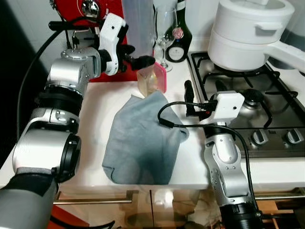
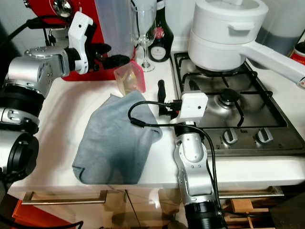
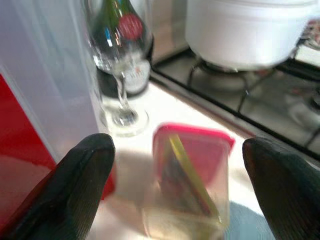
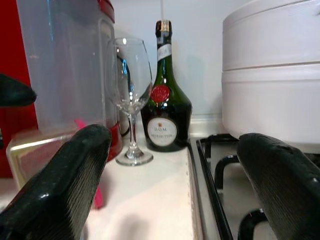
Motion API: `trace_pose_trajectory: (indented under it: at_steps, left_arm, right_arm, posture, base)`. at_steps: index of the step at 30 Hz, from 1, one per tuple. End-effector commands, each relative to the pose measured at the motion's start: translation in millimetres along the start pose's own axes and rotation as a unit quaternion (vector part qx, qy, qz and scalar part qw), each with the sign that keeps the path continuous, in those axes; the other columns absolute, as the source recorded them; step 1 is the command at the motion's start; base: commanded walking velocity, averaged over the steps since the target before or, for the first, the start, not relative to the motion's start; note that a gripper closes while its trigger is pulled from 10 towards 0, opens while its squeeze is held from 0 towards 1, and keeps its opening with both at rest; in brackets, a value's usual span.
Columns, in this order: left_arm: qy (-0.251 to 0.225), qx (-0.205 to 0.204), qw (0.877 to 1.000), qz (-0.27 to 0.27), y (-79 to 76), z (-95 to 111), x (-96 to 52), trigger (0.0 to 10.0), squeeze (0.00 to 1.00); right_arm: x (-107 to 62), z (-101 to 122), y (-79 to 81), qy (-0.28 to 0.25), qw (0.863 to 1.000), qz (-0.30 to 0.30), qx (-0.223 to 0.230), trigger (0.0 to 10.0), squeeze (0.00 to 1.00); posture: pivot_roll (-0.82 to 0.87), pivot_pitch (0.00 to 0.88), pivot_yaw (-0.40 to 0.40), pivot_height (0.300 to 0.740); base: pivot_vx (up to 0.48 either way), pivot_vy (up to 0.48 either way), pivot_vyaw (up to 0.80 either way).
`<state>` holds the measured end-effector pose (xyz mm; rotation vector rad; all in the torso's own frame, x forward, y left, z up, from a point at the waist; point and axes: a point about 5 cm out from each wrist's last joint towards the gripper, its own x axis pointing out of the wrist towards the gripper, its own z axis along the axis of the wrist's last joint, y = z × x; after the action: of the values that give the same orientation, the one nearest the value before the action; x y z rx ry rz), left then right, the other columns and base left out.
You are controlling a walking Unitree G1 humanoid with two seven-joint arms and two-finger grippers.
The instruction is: Restocking fridge
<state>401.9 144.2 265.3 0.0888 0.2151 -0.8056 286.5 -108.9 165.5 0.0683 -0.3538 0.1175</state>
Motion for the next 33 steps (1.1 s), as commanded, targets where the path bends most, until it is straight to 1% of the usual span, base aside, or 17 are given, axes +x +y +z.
trace_pose_trajectory:
  at_steps: [1,3,4,5,6,10,11,16,17,22,24,27,28,32,33]
  left_arm:
    - [-0.002,0.019,1.0,-0.007,2.2,10,-3.5,10.0,0.0]
    - [-0.001,0.023,1.0,-0.011,2.2,11,-3.4,10.0,0.0]
    - [-0.004,0.027,0.999,-0.017,1.6,14,-3.5,10.0,0.0]
    - [-0.014,0.044,0.999,-0.021,1.2,22,-4.4,10.0,0.0]
    - [-0.018,0.05,0.998,-0.023,1.1,25,-4.7,10.0,0.0]
    - [-0.021,0.067,0.997,-0.027,0.4,30,-5.4,10.0,0.0]
    - [-0.023,0.079,0.996,-0.033,-1.6,33,-5.2,10.0,0.0]
    - [-0.024,0.09,0.994,-0.058,-8.0,34,-1.7,10.0,0.0]
    - [-0.018,0.091,0.994,-0.066,-10.2,32,0.6,10.0,0.0]
    - [0.013,0.084,0.993,-0.076,-12.0,18,5.2,10.0,0.0]
    - [0.029,0.071,0.994,-0.079,-12.8,9,8.3,10.0,0.0]
    - [0.036,0.065,0.994,-0.086,-14.5,4,10.3,10.0,0.0]
    - [0.044,0.055,0.993,-0.093,-16.1,-1,12.4,10.0,0.0]
    - [0.063,0.036,0.993,-0.094,-17.4,-13,16.1,10.0,0.0]
    - [0.076,0.02,0.992,-0.099,-19.2,-23,18.8,10.0,0.0]
  right_arm:
    - [0.2,3,2.3,-0.001,1.0,0.004,0.003,10.0,0.0]
    - [0.1,4,2.0,-0.001,1.0,0.004,0.003,10.0,0.0]
    - [0.6,4,1.4,-0.001,1.0,0.004,0.002,10.0,0.0]
    - [1.7,5,0.2,-0.002,1.0,0.003,0.0,10.0,0.0]
    - [1.9,6,-0.1,-0.002,1.0,0.003,-0.001,10.0,0.0]
    - [2.2,6,-0.4,-0.002,1.0,0.003,-0.001,10.0,0.0]
    - [2.4,6,-0.3,-0.002,1.0,0.003,-0.001,10.0,0.0]
    - [3.5,5,0.5,-0.001,1.0,0.003,0.0,10.0,0.0]
    - [4.4,5,0.7,-0.001,1.0,0.004,0.0,10.0,0.0]
    - [6.1,5,0.1,-0.002,1.0,0.007,-0.001,10.0,0.0]
    - [6.8,6,-0.1,-0.003,1.0,0.008,-0.001,10.0,0.0]
    - [7.2,6,0.0,-0.004,1.0,0.009,-0.001,10.0,0.0]
    - [7.9,6,0.5,-0.005,1.0,0.011,0.0,10.0,0.0]
    - [8.9,7,0.8,-0.006,1.0,0.012,0.0,10.0,0.0]
    - [9.4,7,0.7,-0.007,1.0,0.013,0.0,10.0,0.0]
  posture:
    - [-0.14,0.0,0.093,0.74]
    - [-0.15,0.0,0.093,0.74]
    - [-0.15,0.0,0.093,0.74]
    - [-0.15,0.0,0.093,0.74]
    - [-0.15,0.0,0.093,0.74]
    - [-0.15,0.0,0.092,0.74]
    - [-0.15,0.0,0.092,0.74]
    - [-0.15,0.0,0.085,0.74]
    - [-0.15,0.0,0.082,0.74]
    - [-0.14,0.0,0.078,0.74]
    - [-0.14,0.0,0.074,0.74]
    - [-0.15,0.0,0.073,0.74]
    - [-0.15,0.0,0.073,0.74]
    - [-0.15,0.0,0.071,0.74]
    - [-0.14,0.0,0.068,0.74]
  base:
    - [0.0,0.0,0.0]
    - [0.0,0.0,0.0]
    - [0.0,0.0,0.0]
    - [0.0,0.0,0.0]
    - [0.0,0.0,0.0]
    - [0.0,0.0,0.0]
    - [0.0,0.0,0.0]
    - [0.0,0.0,0.0]
    - [0.0,0.0,0.0]
    - [0.0,0.0,0.0]
    - [0.0,0.0,0.0]
    - [0.0,0.0,0.0]
    - [0.0,0.0,0.0]
    - [0.0,0.0,0.0]
    - [0.0,0.0,0.0]
